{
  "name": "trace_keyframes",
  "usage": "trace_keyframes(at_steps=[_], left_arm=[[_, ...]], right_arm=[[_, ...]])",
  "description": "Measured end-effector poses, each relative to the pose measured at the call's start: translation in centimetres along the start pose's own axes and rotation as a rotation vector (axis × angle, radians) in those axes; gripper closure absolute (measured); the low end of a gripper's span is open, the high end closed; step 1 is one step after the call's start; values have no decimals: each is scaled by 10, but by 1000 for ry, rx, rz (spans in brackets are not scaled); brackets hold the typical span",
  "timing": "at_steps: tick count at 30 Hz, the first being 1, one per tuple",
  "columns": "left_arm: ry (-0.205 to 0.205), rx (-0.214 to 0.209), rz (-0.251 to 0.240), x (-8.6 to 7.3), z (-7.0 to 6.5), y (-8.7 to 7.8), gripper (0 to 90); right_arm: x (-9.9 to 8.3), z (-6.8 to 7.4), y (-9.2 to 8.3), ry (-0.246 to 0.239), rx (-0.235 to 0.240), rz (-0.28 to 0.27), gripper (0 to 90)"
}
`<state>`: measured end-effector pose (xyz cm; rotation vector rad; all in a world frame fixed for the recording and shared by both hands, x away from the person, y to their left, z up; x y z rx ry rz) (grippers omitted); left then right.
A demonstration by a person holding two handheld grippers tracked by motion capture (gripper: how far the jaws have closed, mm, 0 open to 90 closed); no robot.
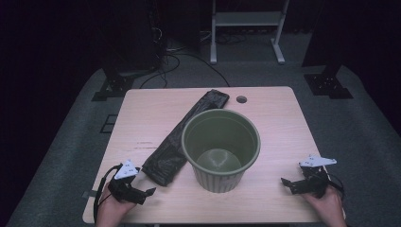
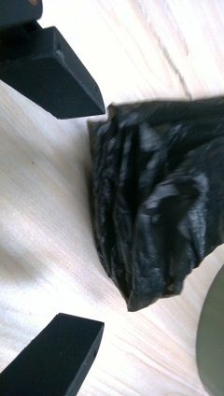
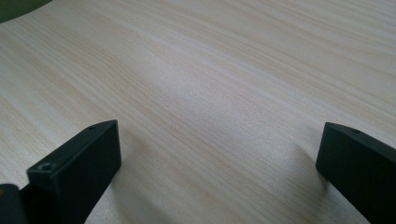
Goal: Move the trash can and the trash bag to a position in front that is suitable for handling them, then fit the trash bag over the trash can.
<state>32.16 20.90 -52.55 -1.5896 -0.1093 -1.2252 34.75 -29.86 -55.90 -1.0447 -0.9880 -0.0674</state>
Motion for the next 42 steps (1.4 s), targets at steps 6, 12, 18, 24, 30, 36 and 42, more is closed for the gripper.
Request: trace_keyframes(at_steps=[6, 12, 18, 24, 30, 36, 42], left_arm=[[-11, -22, -44, 16, -3, -10, 0], [0, -31, -68, 32, -7, -13, 0], [-2, -44, -107, 58, -4, -9, 0], [-5, -72, -125, 71, -4, -1, 0], [-7, -77, -130, 79, -1, 10, 0], [-6, -74, -118, 82, 2, 19, 0], [-7, -78, -127, 95, 4, 32, 0]], right_arm=[[0, 0, 0, 0, 0, 0, 0], [0, 0, 0, 0, 0, 0, 0], [0, 0, 0, 0, 0, 0, 0], [0, 0, 0, 0, 0, 0, 0], [0, 0, 0, 0, 0, 0, 0], [0, 0, 0, 0, 0, 0, 0], [0, 0, 0, -1, 0, 1, 0]])
Point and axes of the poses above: each handheld gripper's, and its own axes: y roughly forward along the jaws, x roughly out of its top, z roughly to its left, the point moved 10 cm from there along y, roughly forward along the jaws, and after that the axes turned 10 degrees about x, right-handed, at the moved point
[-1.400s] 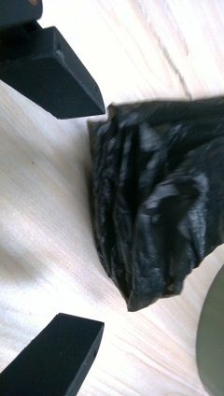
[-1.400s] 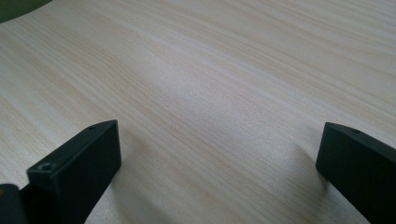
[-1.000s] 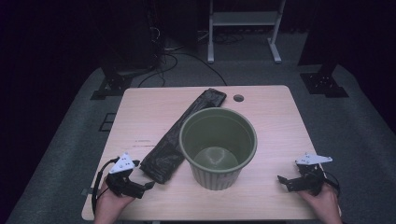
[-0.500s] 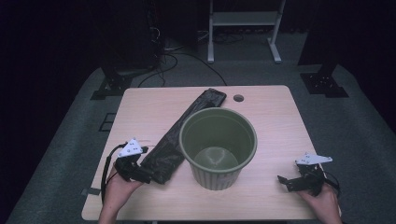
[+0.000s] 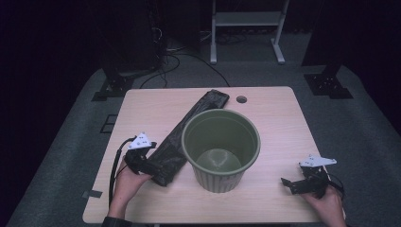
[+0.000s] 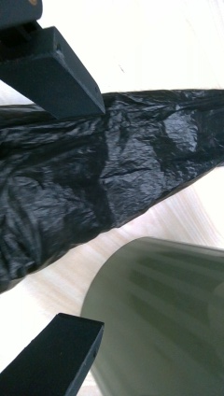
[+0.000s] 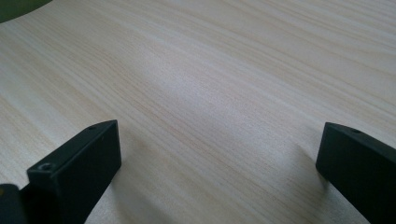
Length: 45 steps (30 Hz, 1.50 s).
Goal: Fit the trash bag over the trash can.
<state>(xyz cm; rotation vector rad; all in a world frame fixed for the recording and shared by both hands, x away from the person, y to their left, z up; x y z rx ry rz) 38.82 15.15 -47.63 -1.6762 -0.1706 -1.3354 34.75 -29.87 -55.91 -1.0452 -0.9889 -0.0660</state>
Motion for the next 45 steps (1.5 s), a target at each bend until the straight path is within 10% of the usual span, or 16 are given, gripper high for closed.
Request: trace_keyframes(at_steps=[30, 42, 45], left_arm=[[26, 53, 216, -40, 16, 67, 82], [82, 14, 248, -43, 11, 49, 807], [72, -29, 249, -49, 8, 40, 862]], right_arm=[[0, 0, 0, 0, 1, 0, 0], [0, 0, 0, 0, 0, -1, 0], [0, 0, 0, 0, 0, -1, 0]])
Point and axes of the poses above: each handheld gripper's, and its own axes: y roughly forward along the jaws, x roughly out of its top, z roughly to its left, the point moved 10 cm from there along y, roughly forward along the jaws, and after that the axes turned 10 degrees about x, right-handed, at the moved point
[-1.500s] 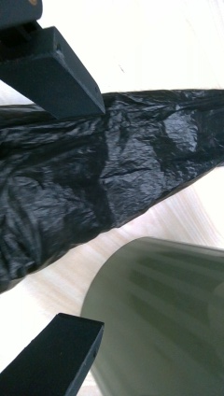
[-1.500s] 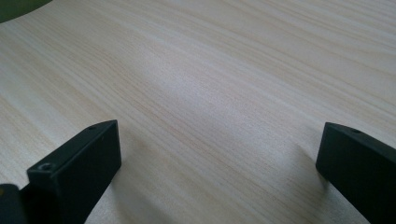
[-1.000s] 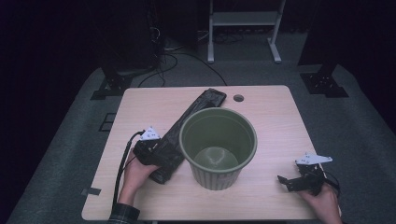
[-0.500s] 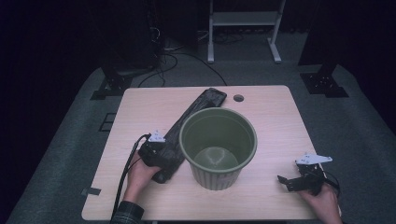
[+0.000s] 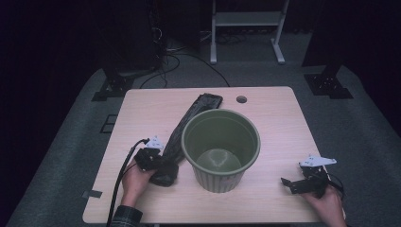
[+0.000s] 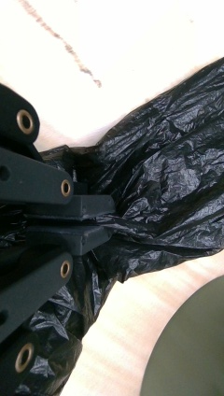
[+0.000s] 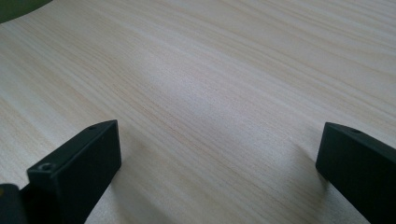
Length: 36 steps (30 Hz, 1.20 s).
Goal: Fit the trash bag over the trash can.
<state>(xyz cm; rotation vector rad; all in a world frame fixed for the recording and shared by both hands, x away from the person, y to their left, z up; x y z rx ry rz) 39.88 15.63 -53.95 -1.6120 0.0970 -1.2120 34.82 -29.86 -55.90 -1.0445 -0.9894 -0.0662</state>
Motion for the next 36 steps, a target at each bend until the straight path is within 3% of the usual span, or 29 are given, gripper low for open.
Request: trace_keyframes(at_steps=[5, 12, 19, 23, 25, 27, 29, 36], left_arm=[[17, -24, 16, -13, -5, -12, 864], [5, -31, 12, -39, -20, -36, 859], [-10, -43, 0, -55, -28, -50, 830], [-25, -28, -1, -63, -28, -58, 747], [-38, -19, -14, -63, -28, -63, 608], [-60, 12, -25, -61, -26, -69, 527], [-66, 16, -22, -60, -26, -71, 451], [-98, 68, -81, -33, -23, -85, 201]], right_arm=[[0, 0, 0, 0, 0, 0, 0], [0, 0, 0, 0, 0, 1, 0], [0, 0, 0, 1, -1, 0, 0], [0, 0, 0, 2, -1, 0, 0], [0, 0, 0, 2, -1, 0, 0], [0, 0, 0, 2, -1, 0, 0], [0, 0, 0, 2, -1, 0, 0], [0, 0, 0, 3, -2, 0, 0]])
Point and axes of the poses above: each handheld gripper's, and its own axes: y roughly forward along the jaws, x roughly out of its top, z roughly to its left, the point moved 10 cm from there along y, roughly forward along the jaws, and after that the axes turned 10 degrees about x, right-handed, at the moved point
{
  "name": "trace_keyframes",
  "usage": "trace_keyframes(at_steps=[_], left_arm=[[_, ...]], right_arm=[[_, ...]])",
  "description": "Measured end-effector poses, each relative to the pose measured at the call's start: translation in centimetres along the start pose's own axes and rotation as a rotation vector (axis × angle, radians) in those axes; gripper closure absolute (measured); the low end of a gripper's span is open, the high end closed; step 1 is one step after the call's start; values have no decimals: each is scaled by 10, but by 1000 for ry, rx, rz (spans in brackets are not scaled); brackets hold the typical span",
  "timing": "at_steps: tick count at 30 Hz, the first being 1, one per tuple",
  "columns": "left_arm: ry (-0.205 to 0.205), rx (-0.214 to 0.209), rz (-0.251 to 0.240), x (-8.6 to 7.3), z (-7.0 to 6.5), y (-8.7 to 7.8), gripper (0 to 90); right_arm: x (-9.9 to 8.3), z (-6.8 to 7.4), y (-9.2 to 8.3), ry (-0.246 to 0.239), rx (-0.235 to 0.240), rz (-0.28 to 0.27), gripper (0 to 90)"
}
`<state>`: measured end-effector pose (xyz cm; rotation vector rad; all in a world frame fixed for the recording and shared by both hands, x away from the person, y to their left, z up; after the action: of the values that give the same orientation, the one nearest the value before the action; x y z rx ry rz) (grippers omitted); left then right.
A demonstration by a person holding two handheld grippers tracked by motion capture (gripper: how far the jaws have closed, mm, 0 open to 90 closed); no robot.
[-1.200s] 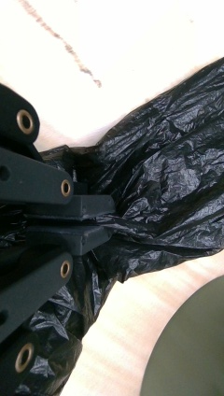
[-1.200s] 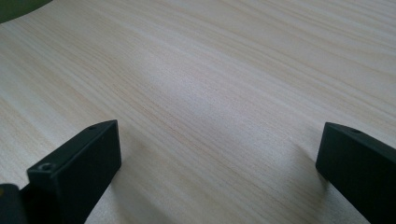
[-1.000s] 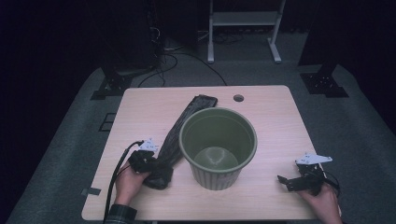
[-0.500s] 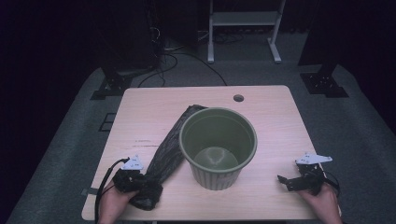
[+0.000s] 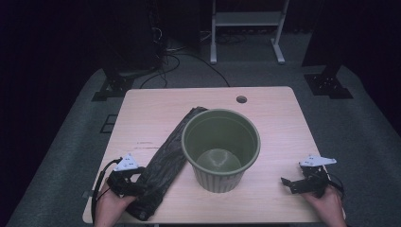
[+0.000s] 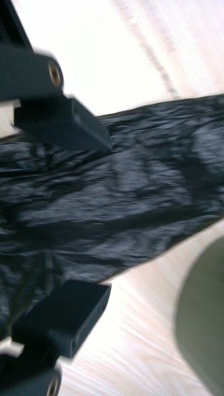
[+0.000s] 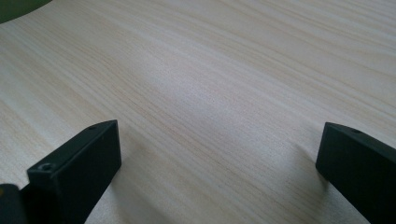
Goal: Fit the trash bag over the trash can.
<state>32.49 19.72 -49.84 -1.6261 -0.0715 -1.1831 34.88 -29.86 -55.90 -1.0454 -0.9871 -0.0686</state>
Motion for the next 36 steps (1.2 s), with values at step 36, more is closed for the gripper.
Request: trace_keyframes(at_steps=[36], left_arm=[[-36, 90, 69, 39, 15, 108, 0]], right_arm=[[1, -1, 0, 1, -1, 0, 0]])
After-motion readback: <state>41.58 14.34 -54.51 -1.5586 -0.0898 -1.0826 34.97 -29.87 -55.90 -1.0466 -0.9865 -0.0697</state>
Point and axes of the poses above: each handheld gripper's, and its own axes: y roughly forward along the jaws, x roughly out of its top, z roughly to its left, the point moved 10 cm from there along y, roughly forward along the jaws, and after that the axes turned 10 degrees about x, right-handed, at the moved point
